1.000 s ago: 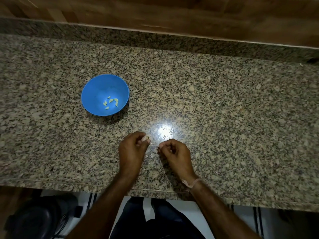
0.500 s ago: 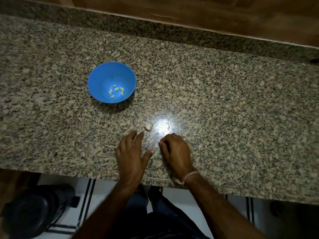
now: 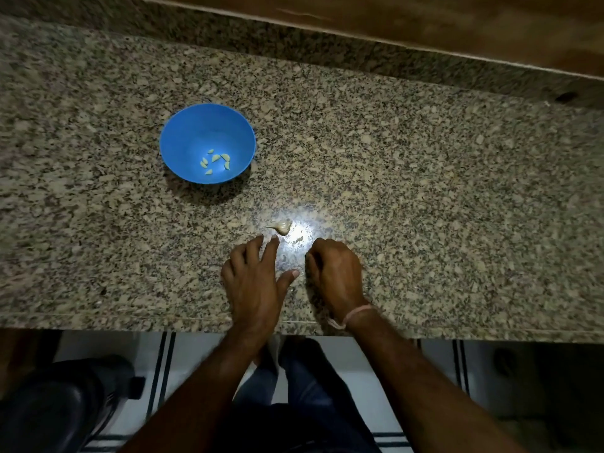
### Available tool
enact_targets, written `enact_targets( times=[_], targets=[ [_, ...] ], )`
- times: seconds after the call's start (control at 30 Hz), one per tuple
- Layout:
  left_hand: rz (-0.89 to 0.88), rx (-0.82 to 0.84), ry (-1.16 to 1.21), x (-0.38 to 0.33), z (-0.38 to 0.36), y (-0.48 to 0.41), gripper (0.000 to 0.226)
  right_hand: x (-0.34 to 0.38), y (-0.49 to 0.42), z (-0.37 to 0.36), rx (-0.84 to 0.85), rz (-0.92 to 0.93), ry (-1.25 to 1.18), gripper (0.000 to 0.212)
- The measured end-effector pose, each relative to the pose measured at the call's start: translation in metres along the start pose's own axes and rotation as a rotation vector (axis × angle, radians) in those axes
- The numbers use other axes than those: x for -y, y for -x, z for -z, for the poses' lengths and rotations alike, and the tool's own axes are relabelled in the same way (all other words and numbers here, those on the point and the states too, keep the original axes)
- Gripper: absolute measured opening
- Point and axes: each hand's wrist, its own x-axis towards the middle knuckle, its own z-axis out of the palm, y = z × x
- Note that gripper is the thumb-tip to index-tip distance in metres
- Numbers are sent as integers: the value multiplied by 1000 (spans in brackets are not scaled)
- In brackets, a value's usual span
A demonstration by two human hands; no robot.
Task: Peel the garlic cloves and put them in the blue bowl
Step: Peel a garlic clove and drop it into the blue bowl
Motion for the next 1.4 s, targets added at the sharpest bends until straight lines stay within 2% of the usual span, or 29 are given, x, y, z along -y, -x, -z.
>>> enact_targets(
  times=[0.17, 0.23, 0.3, 0.37, 0.47, 0.57, 0.77, 1.0, 1.4],
  targets=[
    [-16, 36, 12, 0, 6, -1, 65, 14, 1, -7, 7, -119, 10, 17],
    [-21, 48, 146, 2, 10, -4, 52, 9, -3, -5, 42, -242, -260, 18],
    [21, 98, 447, -2, 17, -7, 29, 7, -3, 3, 116, -393, -732, 12],
    [151, 174, 774, -11, 26, -8, 10, 11, 4, 13, 194, -524, -1101, 9],
    [305, 230, 1042, -22, 36, -7, 6, 15, 14, 19, 241, -615, -1291, 9],
    [353, 269, 1169, -27, 45, -10, 8, 16, 14, 23, 236, -591, -1347, 4],
    [356, 282, 1243, -37, 68, -15, 10, 18, 8, 36, 239, -531, -1340, 12],
    [353, 291, 1181, -41, 78, -17, 7, 14, 10, 43, 211, -454, -1249, 5],
    [342, 162, 1014, -56, 78, -9, 12, 12, 21, 43, 139, -342, -1143, 9]
  ],
)
